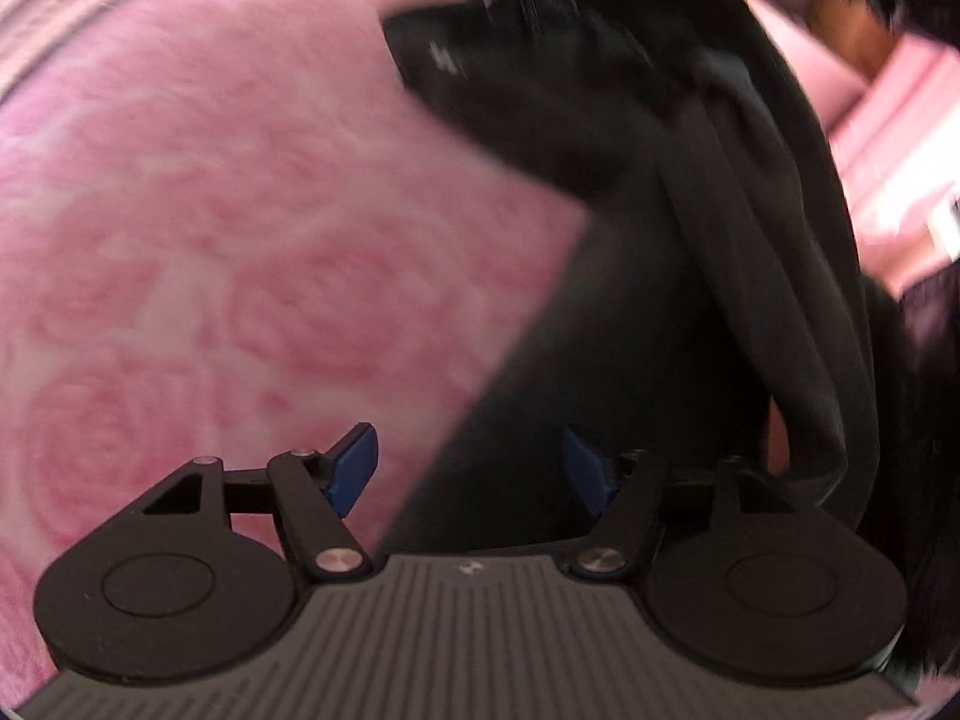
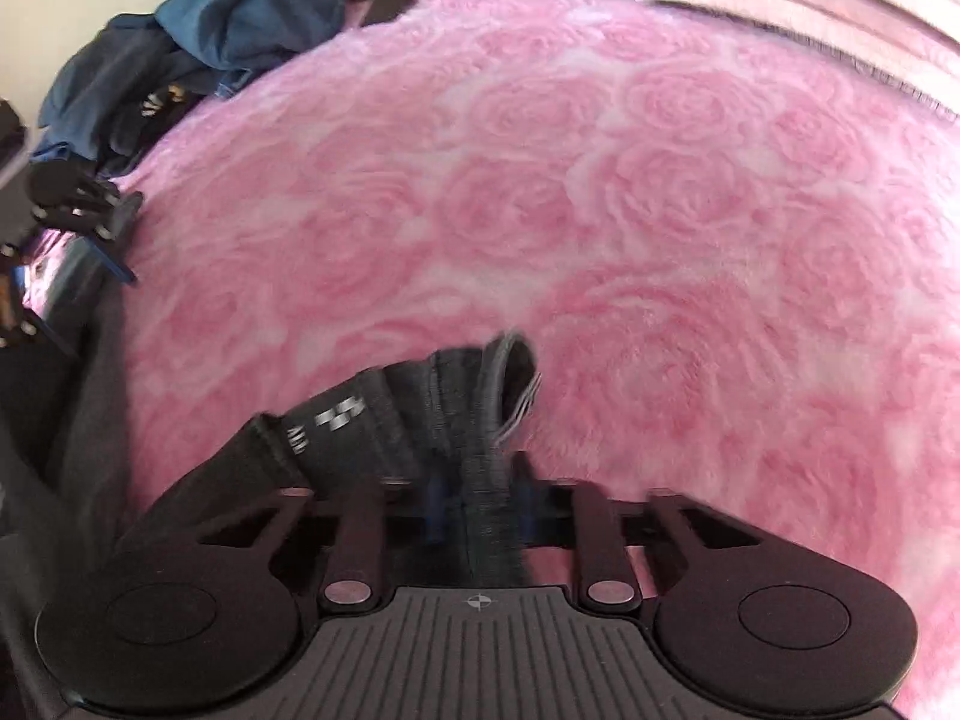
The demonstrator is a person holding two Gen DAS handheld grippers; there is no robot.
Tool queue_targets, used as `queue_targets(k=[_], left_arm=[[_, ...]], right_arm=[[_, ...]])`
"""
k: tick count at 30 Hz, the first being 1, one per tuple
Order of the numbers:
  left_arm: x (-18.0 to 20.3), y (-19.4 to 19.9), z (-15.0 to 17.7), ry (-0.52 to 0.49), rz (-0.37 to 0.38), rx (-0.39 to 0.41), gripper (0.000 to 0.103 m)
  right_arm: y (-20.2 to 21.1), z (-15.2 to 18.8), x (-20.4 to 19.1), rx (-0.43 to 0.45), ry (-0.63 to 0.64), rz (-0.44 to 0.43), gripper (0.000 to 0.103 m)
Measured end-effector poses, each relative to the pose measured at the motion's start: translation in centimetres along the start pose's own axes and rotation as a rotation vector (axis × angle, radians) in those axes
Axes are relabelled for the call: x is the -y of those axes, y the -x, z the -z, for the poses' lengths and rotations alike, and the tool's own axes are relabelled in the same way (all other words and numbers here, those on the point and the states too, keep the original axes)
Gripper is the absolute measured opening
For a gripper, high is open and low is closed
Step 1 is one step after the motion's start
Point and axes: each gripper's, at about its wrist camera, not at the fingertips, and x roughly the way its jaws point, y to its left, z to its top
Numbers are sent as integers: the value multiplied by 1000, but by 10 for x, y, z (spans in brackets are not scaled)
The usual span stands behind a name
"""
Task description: Fold clothes
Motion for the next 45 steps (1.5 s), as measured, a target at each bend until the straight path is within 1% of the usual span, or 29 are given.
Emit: queue_targets(k=[1,3,4,5,6,7,10,12,15,16,18,19,20,21,22,23,24,25,26,27,29,30,31,33,35,38,40,42,45], left_arm=[[5,-4,0,-11,-2,-17,56],[16,-8,-1,-35,-49,-37,43],[22,-7,0,-48,-88,-38,27],[28,-3,0,-61,-136,-29,9],[32,5,1,-59,-179,-8,6],[32,17,1,-44,-219,25,5],[30,52,1,-3,-355,117,4],[19,76,-2,36,-455,163,3],[-11,104,-9,95,-601,205,3],[-19,106,-9,105,-632,208,4],[-27,102,-3,129,-658,205,8],[-31,100,-1,141,-671,203,15],[-35,98,2,153,-684,201,28],[-39,96,5,165,-697,200,33],[-43,94,8,176,-709,198,37],[-46,92,10,188,-722,196,37],[-50,90,13,200,-735,194,37],[-54,88,16,212,-748,193,37],[-58,86,19,224,-761,191,37],[-62,84,21,236,-774,189,38],[-70,80,27,260,-799,185,44],[-69,79,35,268,-811,172,46],[-63,79,48,280,-822,151,50],[-50,81,75,317,-848,117,52],[-39,85,102,356,-871,87,62],[-30,89,139,408,-915,49,63],[-30,86,157,420,-936,12,63],[-31,77,169,383,-954,-28,63],[-33,65,182,330,-929,-67,63]], right_arm=[[4,3,-7,15,12,28,11],[12,7,-21,56,33,83,11],[17,9,-28,82,45,110,10],[24,11,-34,110,64,140,10],[33,12,-39,142,82,170,10],[43,12,-44,179,94,191,10],[75,8,-51,287,117,267,9],[101,2,-44,379,90,326,9],[94,1,-20,396,13,398,9],[91,1,-11,399,-13,422,9],[85,1,6,405,-66,469,9],[82,1,15,408,-92,492,10],[78,1,23,410,-119,516,10],[75,1,32,413,-145,539,10],[72,1,40,416,-172,562,16],[69,1,49,418,-199,585,22],[66,1,57,421,-225,609,40],[63,1,66,423,-252,632,51],[59,1,74,426,-279,655,54],[56,1,83,428,-306,678,55],[56,11,78,422,-341,636,55],[57,17,71,420,-339,616,55],[60,24,62,423,-328,596,55],[69,37,42,441,-309,534,56],[74,46,12,462,-286,464,58],[74,51,-45,472,-213,349,63],[62,51,-80,456,-144,302,67],[46,51,-113,428,-73,276,67],[16,46,-140,374,-16,244,68]])
